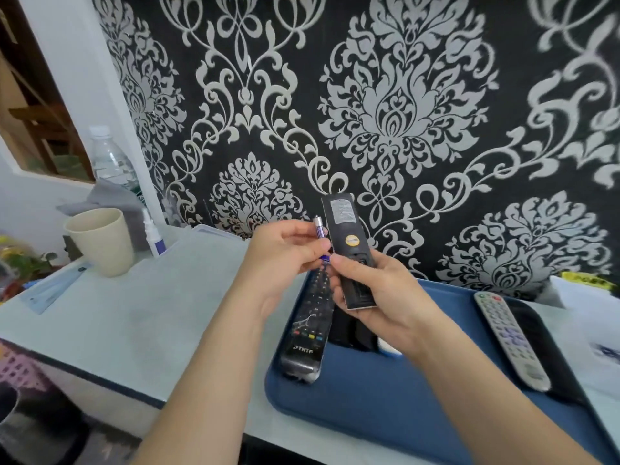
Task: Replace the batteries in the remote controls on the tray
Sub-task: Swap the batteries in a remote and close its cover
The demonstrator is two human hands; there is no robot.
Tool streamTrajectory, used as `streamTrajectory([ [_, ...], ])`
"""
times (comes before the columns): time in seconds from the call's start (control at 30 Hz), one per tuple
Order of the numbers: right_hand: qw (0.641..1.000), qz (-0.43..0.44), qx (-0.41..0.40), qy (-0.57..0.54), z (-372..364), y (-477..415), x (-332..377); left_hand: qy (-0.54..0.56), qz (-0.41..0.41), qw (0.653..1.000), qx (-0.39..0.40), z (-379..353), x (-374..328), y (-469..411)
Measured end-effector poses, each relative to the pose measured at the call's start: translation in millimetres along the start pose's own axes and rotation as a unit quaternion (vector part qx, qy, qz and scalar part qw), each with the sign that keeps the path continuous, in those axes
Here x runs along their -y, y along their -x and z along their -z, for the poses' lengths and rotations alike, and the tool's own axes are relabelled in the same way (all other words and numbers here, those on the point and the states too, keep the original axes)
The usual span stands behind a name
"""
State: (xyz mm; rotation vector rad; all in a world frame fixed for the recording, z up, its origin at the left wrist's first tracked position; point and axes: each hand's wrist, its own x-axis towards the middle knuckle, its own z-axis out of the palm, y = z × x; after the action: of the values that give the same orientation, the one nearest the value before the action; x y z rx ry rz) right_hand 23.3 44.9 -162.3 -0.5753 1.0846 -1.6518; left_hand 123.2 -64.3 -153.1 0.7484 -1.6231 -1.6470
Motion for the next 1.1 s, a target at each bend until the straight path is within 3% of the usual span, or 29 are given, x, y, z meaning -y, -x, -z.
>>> streamTrajectory([
  [0.13, 0.998, 0.029, -0.048, 0.021, 13, 18, 15, 0.054, -0.002, 0.999, 0.010, -39, 2, 5],
  [0.2, 0.997, 0.042, -0.052, 0.023, 23, 27, 20, 0.133, 0.018, 0.990, 0.034, -56, 4, 9],
  [0.33, 0.997, 0.067, -0.035, 0.028, 51, 49, 28, 0.361, 0.111, 0.925, 0.030, -88, 11, 15],
  [0.4, 0.996, 0.077, -0.034, 0.034, 69, 57, 30, 0.417, 0.162, 0.894, 0.023, -106, 20, 19],
  [0.5, 0.996, 0.079, -0.032, 0.029, 84, 63, 29, 0.321, 0.174, 0.929, 0.051, -119, 24, 22],
  [0.57, 0.996, 0.081, -0.036, 0.012, 92, 65, 30, 0.178, 0.117, 0.974, 0.079, -123, 23, 22],
  [0.63, 0.996, 0.078, -0.045, -0.015, 100, 65, 31, 0.069, 0.038, 0.990, 0.118, -127, 22, 24],
  [0.77, 0.994, 0.062, -0.074, -0.048, 112, 61, 33, -0.035, -0.075, 0.975, 0.207, -124, 25, 23],
  [0.87, 0.994, 0.053, -0.085, -0.035, 115, 59, 34, -0.150, -0.125, 0.966, 0.169, -126, 28, 23],
  [0.97, 0.995, 0.043, -0.078, -0.041, 117, 60, 32, -0.163, -0.116, 0.971, 0.132, -131, 30, 25],
  [1.1, 0.996, 0.040, -0.072, -0.034, 119, 61, 31, -0.125, -0.091, 0.975, 0.158, -130, 29, 25],
])
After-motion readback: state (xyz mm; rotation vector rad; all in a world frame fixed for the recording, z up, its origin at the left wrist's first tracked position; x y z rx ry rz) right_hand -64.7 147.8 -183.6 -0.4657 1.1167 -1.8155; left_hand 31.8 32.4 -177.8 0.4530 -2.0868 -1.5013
